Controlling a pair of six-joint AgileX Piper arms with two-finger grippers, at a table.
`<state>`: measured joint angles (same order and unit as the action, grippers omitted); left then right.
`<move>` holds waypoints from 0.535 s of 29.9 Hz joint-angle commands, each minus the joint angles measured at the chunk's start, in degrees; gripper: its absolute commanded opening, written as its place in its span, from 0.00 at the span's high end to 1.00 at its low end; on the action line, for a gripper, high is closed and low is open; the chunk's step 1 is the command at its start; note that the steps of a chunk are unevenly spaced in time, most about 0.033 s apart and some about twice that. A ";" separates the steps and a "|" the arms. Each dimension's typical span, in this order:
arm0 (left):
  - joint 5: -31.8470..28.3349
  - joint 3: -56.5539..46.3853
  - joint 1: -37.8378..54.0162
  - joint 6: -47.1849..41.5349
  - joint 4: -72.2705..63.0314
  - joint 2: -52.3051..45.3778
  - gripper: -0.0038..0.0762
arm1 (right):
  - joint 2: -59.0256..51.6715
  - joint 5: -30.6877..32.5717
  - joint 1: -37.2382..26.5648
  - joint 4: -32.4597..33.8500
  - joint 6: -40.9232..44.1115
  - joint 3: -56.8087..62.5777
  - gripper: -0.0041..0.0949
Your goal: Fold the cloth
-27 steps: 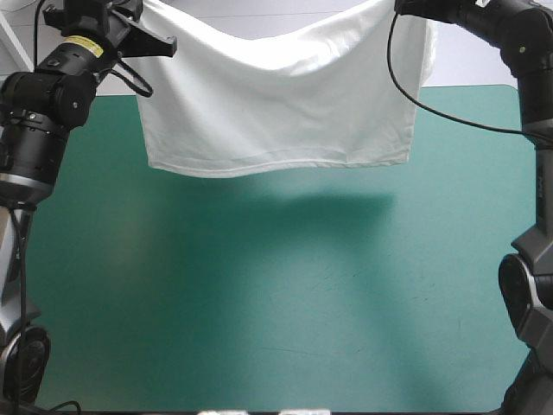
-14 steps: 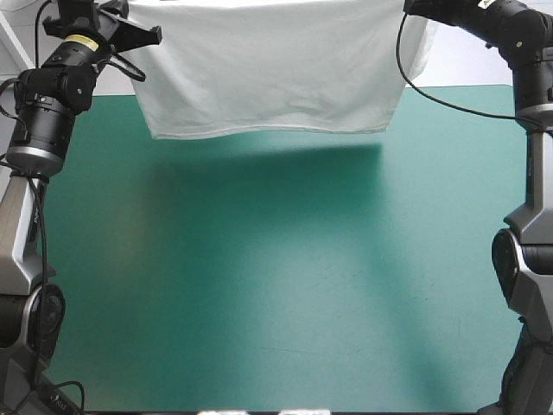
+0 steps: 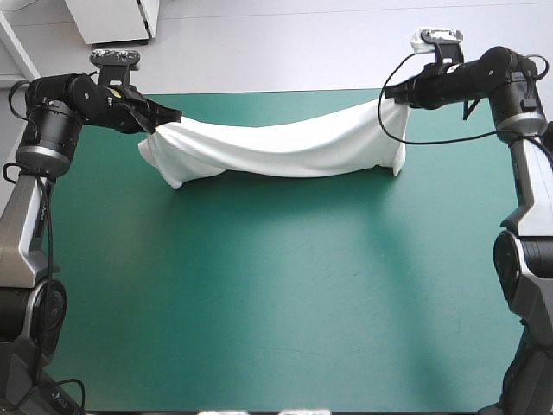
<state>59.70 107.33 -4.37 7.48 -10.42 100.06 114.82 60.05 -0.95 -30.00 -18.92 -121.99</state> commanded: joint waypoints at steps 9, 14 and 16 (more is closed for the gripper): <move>2.92 -19.76 0.06 0.86 -1.89 -14.79 0.96 | -17.82 -0.02 -0.46 0.98 -3.75 26.66 0.98; 3.18 -32.05 0.06 0.86 -1.89 -19.59 0.96 | -23.51 -0.11 -0.35 1.65 -3.80 39.58 0.98; 3.30 -35.50 0.06 0.86 -1.89 -21.02 0.96 | -25.51 -0.76 -0.35 1.64 -3.80 44.63 0.98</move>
<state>64.18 74.72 -4.32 8.26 -11.43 83.37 94.47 61.12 -0.95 -27.18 -21.89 -81.35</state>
